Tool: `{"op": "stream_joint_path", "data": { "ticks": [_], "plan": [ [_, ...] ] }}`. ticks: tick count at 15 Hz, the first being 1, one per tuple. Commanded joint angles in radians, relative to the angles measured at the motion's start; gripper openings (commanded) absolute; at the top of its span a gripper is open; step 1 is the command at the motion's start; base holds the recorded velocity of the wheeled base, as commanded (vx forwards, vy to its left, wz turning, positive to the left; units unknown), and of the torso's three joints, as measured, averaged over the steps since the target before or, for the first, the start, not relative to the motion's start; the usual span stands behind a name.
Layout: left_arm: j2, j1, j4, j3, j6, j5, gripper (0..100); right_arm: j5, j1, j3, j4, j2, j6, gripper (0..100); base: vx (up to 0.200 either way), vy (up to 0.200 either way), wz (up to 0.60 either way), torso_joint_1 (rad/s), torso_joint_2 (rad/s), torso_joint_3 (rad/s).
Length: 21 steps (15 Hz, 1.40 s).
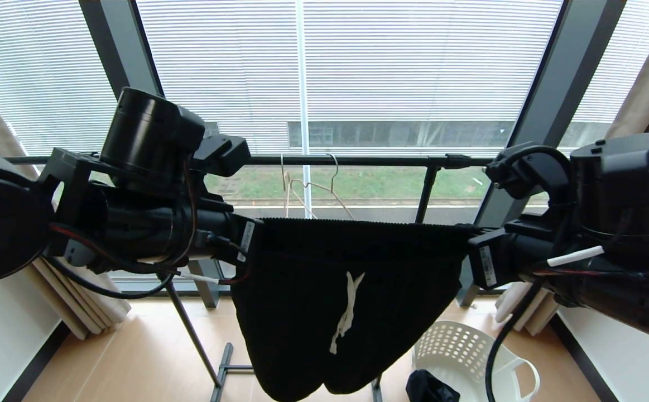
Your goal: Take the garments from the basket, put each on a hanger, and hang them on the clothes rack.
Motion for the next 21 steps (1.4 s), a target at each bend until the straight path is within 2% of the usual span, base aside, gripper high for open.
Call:
{"op": "stream_joint_path", "data": {
  "ticks": [1,4,5,6,8,11,13,15,18,21],
  "plan": [
    [0.053,0.003,0.001,-0.064,0.018,-0.009,0,0.024,0.006,0.026,0.053,-0.109,-0.003,0,0.000,0.000,0.00,0.000,0.00,0.000],
    [0.146,0.017,0.004,-0.204,0.043,-0.021,0,0.068,0.126,0.104,0.128,-0.215,-0.006,0,0.000,0.000,0.00,0.000,0.00,0.000],
    [0.146,0.017,0.004,-0.204,0.043,-0.021,0,0.068,0.126,0.104,0.128,-0.215,-0.006,0,0.000,0.000,0.00,0.000,0.00,0.000],
    [0.209,0.025,0.050,-0.337,0.075,-0.021,0,0.114,0.258,0.138,0.146,-0.224,-0.006,0,0.000,0.000,0.00,0.000,0.00,0.000],
    [0.258,0.020,0.125,-0.477,0.084,-0.021,0,0.152,0.340,0.127,0.134,-0.150,-0.004,0,0.000,0.000,0.00,0.000,0.00,0.000],
    [0.295,-0.012,0.200,-0.603,0.086,-0.020,0,0.155,0.423,0.044,0.131,-0.018,0.003,0,0.000,0.000,0.00,0.000,0.00,0.000],
    [0.310,-0.026,0.222,-0.636,0.089,-0.020,0,0.157,0.431,-0.022,0.129,0.052,0.008,0,0.000,0.000,0.00,0.000,0.00,0.000],
    [0.313,-0.044,0.228,-0.656,0.095,-0.020,0,0.155,0.431,-0.092,0.089,0.138,0.052,0,0.000,0.000,0.00,0.000,0.00,0.000],
    [0.326,-0.057,0.229,-0.666,0.097,-0.018,0,0.155,0.449,-0.155,0.088,0.212,0.077,0,0.000,0.000,0.00,0.000,0.00,0.000],
    [0.332,-0.066,0.229,-0.667,0.097,-0.018,0,0.154,0.472,-0.209,0.102,0.253,0.171,0,0.000,0.000,0.00,0.000,0.00,0.000]
  ]
}}
